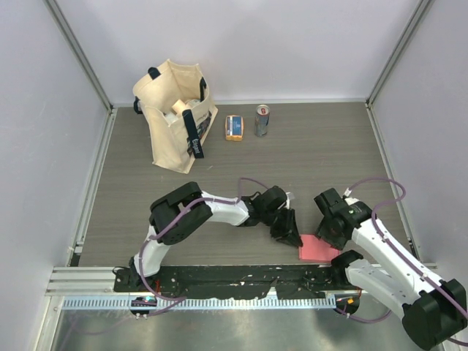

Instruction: Fold the paper box

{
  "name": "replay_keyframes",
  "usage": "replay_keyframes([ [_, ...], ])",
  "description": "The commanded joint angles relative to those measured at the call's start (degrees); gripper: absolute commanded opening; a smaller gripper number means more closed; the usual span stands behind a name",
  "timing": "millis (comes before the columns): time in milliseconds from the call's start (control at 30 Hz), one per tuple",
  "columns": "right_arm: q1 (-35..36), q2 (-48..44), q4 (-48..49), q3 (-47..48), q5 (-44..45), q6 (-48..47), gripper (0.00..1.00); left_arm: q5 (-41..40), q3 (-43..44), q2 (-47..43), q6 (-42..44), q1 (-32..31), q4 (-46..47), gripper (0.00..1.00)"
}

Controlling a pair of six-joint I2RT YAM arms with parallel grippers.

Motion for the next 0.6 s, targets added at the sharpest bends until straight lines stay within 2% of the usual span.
replay_keyframes([
  [0,-2.85,-1.40,6.65,1.39,-4.69,5.68,0.49,2.17,7.48,2.50,-2.60,-3.18,11.28,0.25],
  [167,-5.32,-3.07,6.30,1.13,-4.61,6.04,0.49,2.09,10.91,4.88,-2.87,-4.50,11.37,0.25],
  [333,-6.29,-1.93,7.80,1.82,-4.25,3.05,0.48,1.82,10.12,4.79,-3.22,-4.41,11.81,0.25],
  [433,-6.29,-2.63,7.45,4.45,-2.76,0.34,0.48,0.68,7.93,2.43,-1.03,-4.41,11.46,0.32],
  [567,-6.38,-5.44,4.73,7.71,1.28,0.32,0.50,-2.66,6.08,-1.97,4.86,-4.06,5.58,0.49],
])
